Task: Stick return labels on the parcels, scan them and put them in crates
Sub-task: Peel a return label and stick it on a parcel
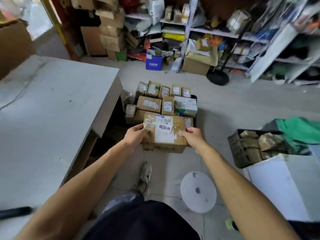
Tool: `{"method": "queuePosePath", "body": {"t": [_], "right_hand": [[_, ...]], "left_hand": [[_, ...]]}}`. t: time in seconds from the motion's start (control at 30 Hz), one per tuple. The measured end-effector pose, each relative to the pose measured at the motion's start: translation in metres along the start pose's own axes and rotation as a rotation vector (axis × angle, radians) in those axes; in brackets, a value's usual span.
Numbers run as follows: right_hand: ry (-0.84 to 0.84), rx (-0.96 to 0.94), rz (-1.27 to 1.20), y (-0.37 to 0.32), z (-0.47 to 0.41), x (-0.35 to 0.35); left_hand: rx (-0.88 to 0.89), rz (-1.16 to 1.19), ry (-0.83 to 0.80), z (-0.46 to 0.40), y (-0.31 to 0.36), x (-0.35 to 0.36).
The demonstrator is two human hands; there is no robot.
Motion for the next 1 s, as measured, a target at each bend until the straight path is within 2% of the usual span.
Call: {"method": "queuePosePath", "body": {"t": [0.17,0.4,0.53,0.7,0.83,1.0], "right_hand": [[0.055,0.094,-0.028,0.015,-0.07,-0.032],[0.071,0.236,-0.033,0.037,-0.169,-0.051],[0.086,0.32,-0.036,0.065,-0.206,-0.07],[-0.009,0.468,-0.189,0.098,-0.245,-0.087],[-0.108,0.505,-0.177,0.117,-0.302,-0.102],[-0.076,0.556,-0.213,0.178,-0.393,-0.117]], "left_hand": [[-0.056,-0.077,-0.12,-0.086,0.025,0.053],[-0.179,-0.176,-0.177,-0.2,0.06,0.103],[-0.215,-0.316,-0.185,-0.247,0.067,0.132],[-0.272,-0.502,-0.168,-0.303,0.067,0.167],[-0.319,-0.57,-0.198,-0.358,0.07,0.21],[-0.502,-0.452,-0.154,-0.441,0.051,0.269]]}}
Point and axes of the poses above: each hand's wrist, its own z-axis away from the middle knuckle, its own x-axis out of the palm, y = z × x, the point moved 10 cm from there along -z, towards the middle knuckle, and after that the axes turned 8 degrees about -x, right-handed, at the moved point
